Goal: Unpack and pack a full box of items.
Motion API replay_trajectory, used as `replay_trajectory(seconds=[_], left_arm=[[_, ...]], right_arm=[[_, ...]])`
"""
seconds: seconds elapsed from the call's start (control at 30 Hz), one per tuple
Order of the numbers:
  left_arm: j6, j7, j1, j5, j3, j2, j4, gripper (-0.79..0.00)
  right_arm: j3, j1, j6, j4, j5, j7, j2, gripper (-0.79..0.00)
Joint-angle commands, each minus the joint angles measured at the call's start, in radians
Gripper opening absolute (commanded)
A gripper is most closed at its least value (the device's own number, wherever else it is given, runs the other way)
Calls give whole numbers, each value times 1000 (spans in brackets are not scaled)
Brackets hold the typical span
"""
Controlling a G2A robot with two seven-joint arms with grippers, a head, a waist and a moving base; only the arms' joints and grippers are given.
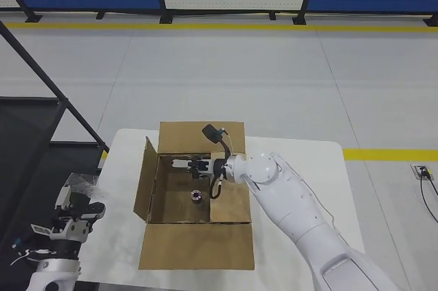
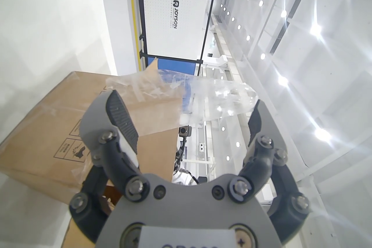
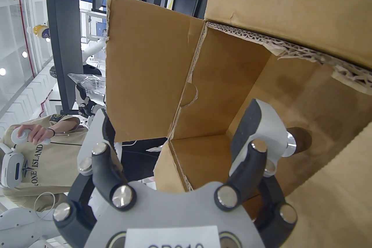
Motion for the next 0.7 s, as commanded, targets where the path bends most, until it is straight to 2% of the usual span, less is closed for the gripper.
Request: replay_trajectory(seconds=[0.0,0.23,0.33,0.37,0.4,0.43,0.47,0.67], left_arm=[[5,0,-5,8,5,0,3,0],[40,-2,-43,50,45,-1,40,0],[48,-1,-56,60,59,-2,54,0],[50,-3,-58,64,63,-2,58,0],[51,-3,-60,66,65,-2,62,0],[52,-3,-62,66,66,-2,66,0],[53,-3,-64,66,67,-3,69,0],[60,-9,-69,57,62,-3,79,0]], right_arm=[[-2,-4,-14,-12,1,9,0,-3],[-52,-9,37,-95,-50,11,-15,0],[-58,-7,57,-105,-47,26,-18,-52],[-58,-3,63,-102,-47,31,-19,-302],[-60,0,74,-96,-47,33,-20,-474],[-61,4,84,-90,-43,38,-22,-699],[-63,8,90,-84,-40,45,-24,-785],[-75,35,135,-32,-46,27,-35,-785]])
